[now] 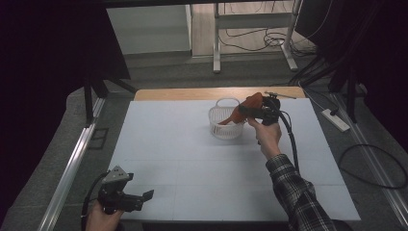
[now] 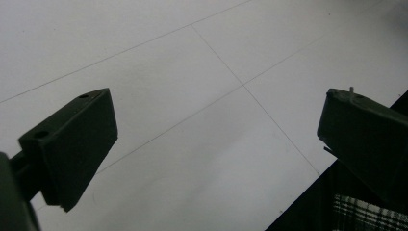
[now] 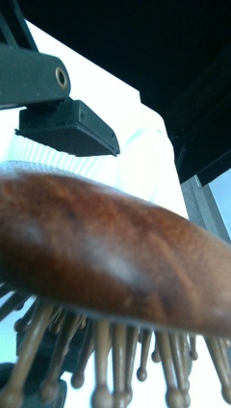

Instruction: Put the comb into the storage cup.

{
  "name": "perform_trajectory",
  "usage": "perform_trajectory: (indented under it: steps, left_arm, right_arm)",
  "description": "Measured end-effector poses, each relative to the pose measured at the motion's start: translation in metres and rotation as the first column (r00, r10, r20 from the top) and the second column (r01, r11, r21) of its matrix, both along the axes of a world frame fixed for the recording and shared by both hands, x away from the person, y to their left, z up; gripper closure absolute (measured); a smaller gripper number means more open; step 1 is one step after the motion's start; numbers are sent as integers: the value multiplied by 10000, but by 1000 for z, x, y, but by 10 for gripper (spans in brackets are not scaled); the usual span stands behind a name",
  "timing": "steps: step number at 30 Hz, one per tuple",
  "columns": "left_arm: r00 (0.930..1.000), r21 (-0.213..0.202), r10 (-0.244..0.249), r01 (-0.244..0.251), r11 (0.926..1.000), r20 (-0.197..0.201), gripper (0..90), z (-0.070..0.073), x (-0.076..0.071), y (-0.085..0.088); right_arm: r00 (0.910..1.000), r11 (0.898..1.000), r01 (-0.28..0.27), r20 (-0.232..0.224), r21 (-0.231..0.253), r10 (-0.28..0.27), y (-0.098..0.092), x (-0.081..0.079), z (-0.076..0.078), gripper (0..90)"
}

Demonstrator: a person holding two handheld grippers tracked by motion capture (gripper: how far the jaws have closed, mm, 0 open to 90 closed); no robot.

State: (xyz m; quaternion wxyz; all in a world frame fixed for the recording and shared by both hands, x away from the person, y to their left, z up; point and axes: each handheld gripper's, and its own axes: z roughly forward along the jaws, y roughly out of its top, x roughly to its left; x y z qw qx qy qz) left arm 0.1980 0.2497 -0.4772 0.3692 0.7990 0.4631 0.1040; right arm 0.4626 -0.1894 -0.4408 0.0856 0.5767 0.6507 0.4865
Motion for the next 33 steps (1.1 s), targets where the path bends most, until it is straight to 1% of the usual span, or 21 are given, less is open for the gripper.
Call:
perform_trajectory:
  steps: [4, 10, 17, 20, 25, 29, 33]
  left_arm:
    - [10000, 2, -3, 3, 10000, 2, 12, 0, 0, 0]
    - [10000, 8, 2, -2, 10000, 3, 12, 0, 0, 0]
    - [10000, -20, 23, -23, 10000, 6, 11, 0, 0, 0]
    - [10000, -12, 16, -16, 10000, 4, 11, 0, 0, 0]
    - [10000, -8, 6, -6, 10000, -4, 11, 0, 0, 0]
    - [10000, -5, 8, -8, 10000, -8, 12, 0, 0, 0]
    - [10000, 0, -3, 3, 10000, -9, 12, 0, 0, 0]
  right_arm:
    - [10000, 10000, -62, 11, -20, 62, 0, 0, 0, 227]
    - [9998, 9996, -170, 61, -220, 172, 2, -1, 1, 188]
    - [9992, 9976, -341, 178, -607, 352, 4, -4, 3, 153]
    - [9988, 9959, -401, 240, -811, 422, 4, -5, 4, 146]
    - [9982, 9936, -485, 302, -1016, 518, 3, -6, 5, 137]
    - [9970, 9895, -620, 380, -1302, 675, 3, -7, 7, 127]
    - [9960, 9862, -728, 400, -1486, 796, 3, -8, 8, 123]
